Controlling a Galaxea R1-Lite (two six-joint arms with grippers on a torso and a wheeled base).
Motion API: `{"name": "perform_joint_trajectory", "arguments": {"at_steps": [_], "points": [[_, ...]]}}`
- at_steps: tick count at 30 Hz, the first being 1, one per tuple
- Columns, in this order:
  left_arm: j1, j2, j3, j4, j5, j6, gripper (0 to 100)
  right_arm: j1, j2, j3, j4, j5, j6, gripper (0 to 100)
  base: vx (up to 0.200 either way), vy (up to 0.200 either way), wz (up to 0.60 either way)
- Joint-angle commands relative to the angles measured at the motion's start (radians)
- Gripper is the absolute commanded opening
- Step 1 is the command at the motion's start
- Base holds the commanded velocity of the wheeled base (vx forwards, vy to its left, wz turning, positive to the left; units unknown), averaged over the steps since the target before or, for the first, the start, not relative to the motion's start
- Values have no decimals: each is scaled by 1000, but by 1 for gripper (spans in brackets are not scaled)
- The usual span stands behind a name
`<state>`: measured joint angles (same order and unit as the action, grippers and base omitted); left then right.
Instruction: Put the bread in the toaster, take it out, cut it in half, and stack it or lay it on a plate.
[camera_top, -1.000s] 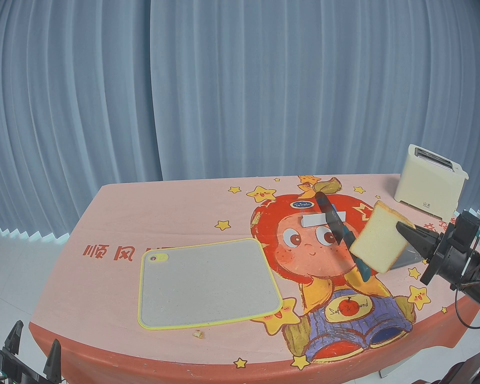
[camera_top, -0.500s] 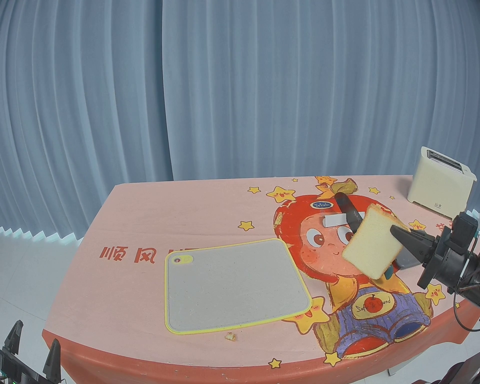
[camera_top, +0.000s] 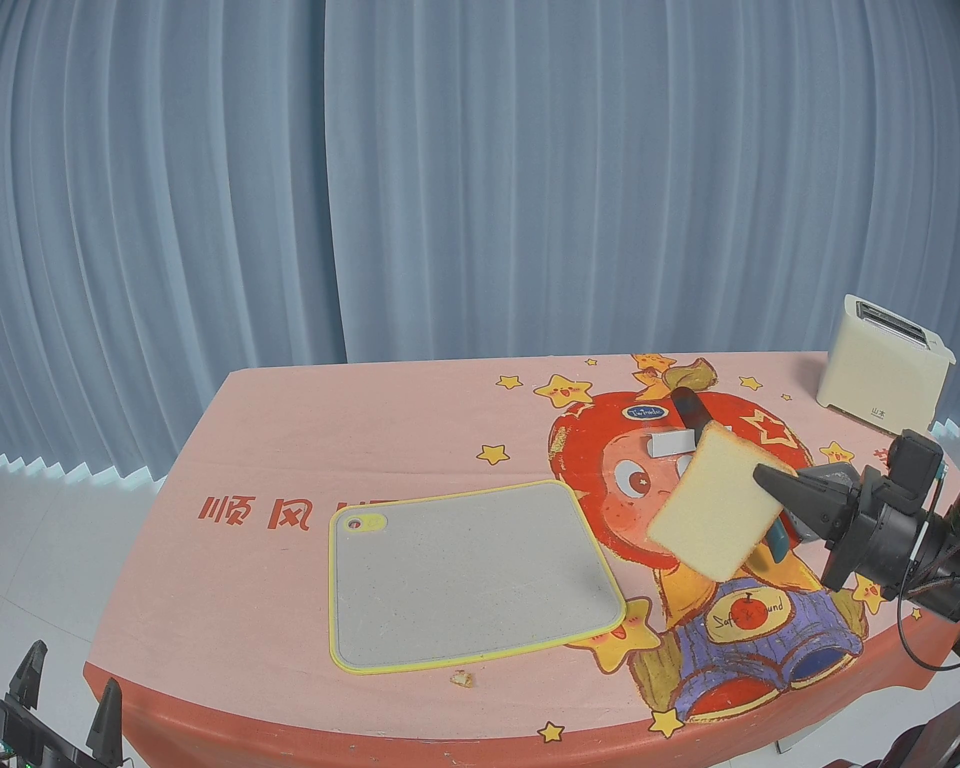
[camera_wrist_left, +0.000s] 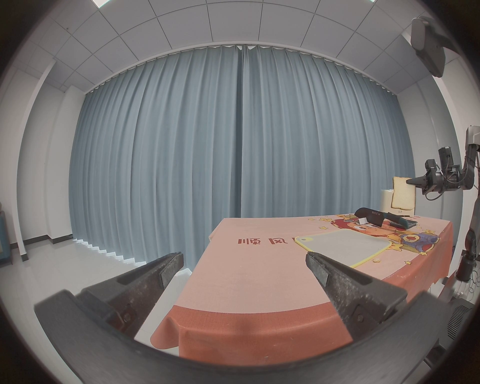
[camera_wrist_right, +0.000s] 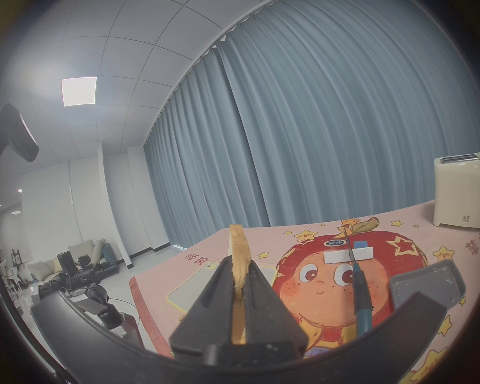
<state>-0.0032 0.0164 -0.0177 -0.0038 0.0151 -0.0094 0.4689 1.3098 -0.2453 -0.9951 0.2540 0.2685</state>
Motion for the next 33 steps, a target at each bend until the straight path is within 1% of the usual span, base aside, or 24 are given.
{"name": "perform_joint_trajectory", "arguments": {"at_steps": [1, 3, 5, 7, 8, 11, 14, 16, 18, 22, 24, 26, 33], "points": [[0, 0, 18, -1, 0, 0, 100, 14, 59, -2, -8, 1, 15, 0, 0, 0, 0], [0, 0, 18, -1, 0, 0, 100, 23, 83, -5, -20, 1, 40, 0, 0, 0, 0], [0, 0, 18, -1, 0, 0, 100, 50, 92, -9, -40, -2, 67, 0, 0, 0, 0], [0, 0, 18, -1, 0, 0, 100, 69, 95, -12, -57, -6, 109, 0, 0, 0, 0], [0, 0, 18, -1, 0, 0, 100, 73, 94, -19, -60, -7, 133, 0, 0, 0, 0], [0, 0, 18, -1, 0, 0, 100, 79, 95, -38, -60, -10, 186, 0, 0, 0, 0], [0, 0, 18, -1, 0, 0, 100, 79, 111, -49, -60, -15, 224, 0, 0, 0, 0], [0, 0, 18, -1, 0, 0, 100, 79, 117, -54, -60, -15, 233, 0, 0, 0, 0], [0, 0, 18, -1, 0, 0, 100, 80, 137, -57, -60, -13, 256, 0, 0, 0, 0], [0, 0, 18, -1, 0, 0, 100, 86, 146, -58, -63, -12, 275, 0, 0, 0, 0], [0, 0, 18, -1, 0, 0, 100, 117, 141, -71, -63, -15, 313, 0, 0, 0, 0], [0, 0, 18, -1, 0, 0, 100, 128, 141, -78, -63, -16, 330, 0, 0, 0, 0], [0, 0, 18, -1, 0, 0, 100, 126, 146, -84, -63, -16, 331, 0, 0, 0, 0]]}}
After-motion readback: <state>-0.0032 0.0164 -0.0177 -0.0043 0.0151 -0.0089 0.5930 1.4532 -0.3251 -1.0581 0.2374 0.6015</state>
